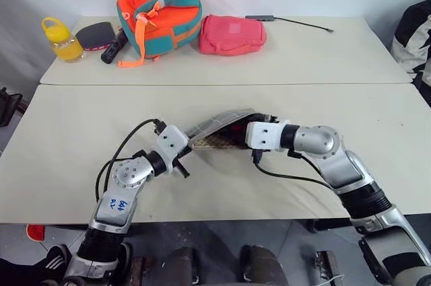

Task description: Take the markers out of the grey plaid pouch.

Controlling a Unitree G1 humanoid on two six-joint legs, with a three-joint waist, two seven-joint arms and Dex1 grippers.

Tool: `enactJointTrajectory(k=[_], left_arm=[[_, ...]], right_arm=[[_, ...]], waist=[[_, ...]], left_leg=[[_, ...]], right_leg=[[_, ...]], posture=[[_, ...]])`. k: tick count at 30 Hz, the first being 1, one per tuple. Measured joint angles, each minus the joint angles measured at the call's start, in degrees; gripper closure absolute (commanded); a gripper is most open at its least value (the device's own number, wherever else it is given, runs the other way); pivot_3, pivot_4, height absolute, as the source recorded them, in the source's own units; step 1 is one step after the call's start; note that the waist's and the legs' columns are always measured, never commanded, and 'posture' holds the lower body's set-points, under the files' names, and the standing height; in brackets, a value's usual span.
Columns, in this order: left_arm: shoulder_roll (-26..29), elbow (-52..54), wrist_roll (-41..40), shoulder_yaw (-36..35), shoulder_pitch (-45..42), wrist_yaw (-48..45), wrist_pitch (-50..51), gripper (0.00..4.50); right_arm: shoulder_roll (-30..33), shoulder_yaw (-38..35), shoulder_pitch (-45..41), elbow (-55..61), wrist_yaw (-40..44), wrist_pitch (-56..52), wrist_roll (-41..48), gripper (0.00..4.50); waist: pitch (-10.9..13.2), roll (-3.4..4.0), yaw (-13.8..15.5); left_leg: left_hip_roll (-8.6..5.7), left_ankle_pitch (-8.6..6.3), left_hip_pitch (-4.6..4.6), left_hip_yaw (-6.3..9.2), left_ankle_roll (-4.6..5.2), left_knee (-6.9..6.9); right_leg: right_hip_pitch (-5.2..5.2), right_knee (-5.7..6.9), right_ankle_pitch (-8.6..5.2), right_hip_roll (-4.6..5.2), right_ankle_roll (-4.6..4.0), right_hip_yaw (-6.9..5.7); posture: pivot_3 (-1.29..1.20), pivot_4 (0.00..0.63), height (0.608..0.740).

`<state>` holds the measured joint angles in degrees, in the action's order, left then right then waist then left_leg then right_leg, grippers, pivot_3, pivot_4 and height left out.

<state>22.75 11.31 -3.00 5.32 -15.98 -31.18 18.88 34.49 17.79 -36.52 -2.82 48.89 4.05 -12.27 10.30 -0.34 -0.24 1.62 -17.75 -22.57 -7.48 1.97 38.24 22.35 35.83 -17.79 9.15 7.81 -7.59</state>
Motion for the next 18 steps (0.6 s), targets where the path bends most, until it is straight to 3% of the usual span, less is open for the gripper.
enactJointTrajectory(k=[4,12,18], left_arm=[[-0.3,1.5,-1.9,0.1,-1.7,-0.8,4.7,4.50],[-2.4,4.3,-7.8,0.3,-3.0,-2.6,14.6,4.50],[-3.9,6.4,-17.3,-0.4,-6.4,-4.1,30.0,4.50]], right_arm=[[2.7,-0.1,-2.5,0.0,1.8,1.6,-0.8,3.91],[5.9,0.2,-3.5,-0.9,7.0,4.0,-2.5,3.91],[7.7,-0.2,-8.2,-0.8,20.5,-4.7,5.9,3.91]], waist=[[0.0,0.00,0.1],[0.0,-0.02,0.0],[0.0,-0.04,0.1]], left_leg=[[-0.01,0.00,0.00,0.02,0.01,0.02],[-0.01,0.01,0.00,0.03,0.01,0.04],[0.00,0.02,-0.01,0.07,0.04,0.12]], right_leg=[[-0.02,0.00,0.00,0.01,0.00,0.00],[-0.04,-0.01,0.00,0.00,0.00,0.01],[-0.09,-0.02,0.00,-0.02,0.00,0.00]], posture=[[0.00,0.150,0.740],[0.00,0.150,0.740],[0.00,0.150,0.740]])
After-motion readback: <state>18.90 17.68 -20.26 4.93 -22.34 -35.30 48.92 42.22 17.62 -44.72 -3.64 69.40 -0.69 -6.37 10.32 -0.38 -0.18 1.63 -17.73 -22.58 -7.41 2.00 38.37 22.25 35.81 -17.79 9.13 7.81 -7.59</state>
